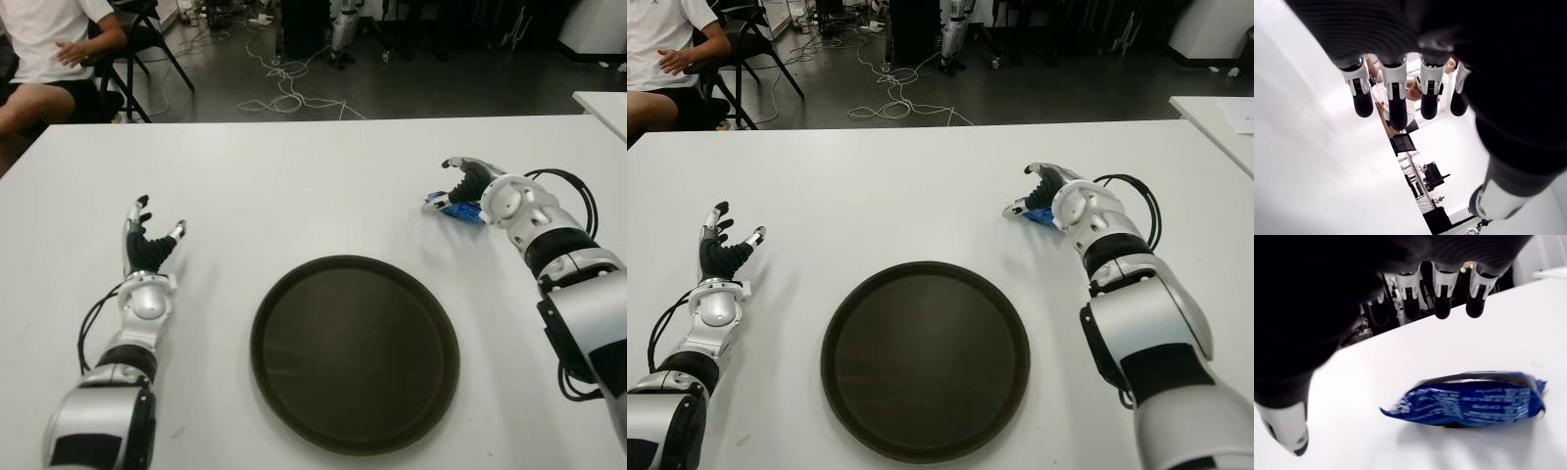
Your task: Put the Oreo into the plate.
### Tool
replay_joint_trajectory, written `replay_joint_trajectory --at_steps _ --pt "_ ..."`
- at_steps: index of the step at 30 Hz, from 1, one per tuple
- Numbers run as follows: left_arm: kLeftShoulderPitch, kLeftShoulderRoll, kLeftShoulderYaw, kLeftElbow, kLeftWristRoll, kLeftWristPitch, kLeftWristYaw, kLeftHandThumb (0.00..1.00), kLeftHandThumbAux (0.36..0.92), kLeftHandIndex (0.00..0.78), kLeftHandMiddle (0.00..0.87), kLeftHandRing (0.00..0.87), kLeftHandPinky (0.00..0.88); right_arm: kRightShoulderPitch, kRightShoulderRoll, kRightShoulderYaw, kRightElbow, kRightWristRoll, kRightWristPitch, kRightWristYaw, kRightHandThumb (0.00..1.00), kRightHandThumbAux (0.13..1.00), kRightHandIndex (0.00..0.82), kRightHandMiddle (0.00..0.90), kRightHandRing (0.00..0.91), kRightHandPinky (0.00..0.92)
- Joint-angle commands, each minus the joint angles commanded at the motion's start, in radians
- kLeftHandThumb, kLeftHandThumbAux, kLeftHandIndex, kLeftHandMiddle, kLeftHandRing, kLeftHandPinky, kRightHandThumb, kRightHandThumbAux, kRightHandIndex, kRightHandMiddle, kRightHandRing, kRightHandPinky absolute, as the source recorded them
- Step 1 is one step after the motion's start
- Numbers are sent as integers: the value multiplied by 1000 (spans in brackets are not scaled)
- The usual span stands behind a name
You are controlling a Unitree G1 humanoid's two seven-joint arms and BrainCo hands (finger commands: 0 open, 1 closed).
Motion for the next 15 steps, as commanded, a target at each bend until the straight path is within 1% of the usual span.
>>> replay_joint_trajectory --at_steps 6,11,15 --pt "-1 1 4 4 -3 3 -4 0 745 64 98 90 80 -3 -1 10 1 -12 13 21 0 619 22 10 0 0" --pt "-3 -1 10 5 -11 7 -12 0 732 64 101 86 71 -9 0 0 5 0 42 81 0 651 12 1 0 0" --pt "-3 -3 18 4 -20 6 -25 0 735 63 96 79 65 -13 1 -6 5 5 64 120 0 672 7 0 0 0"
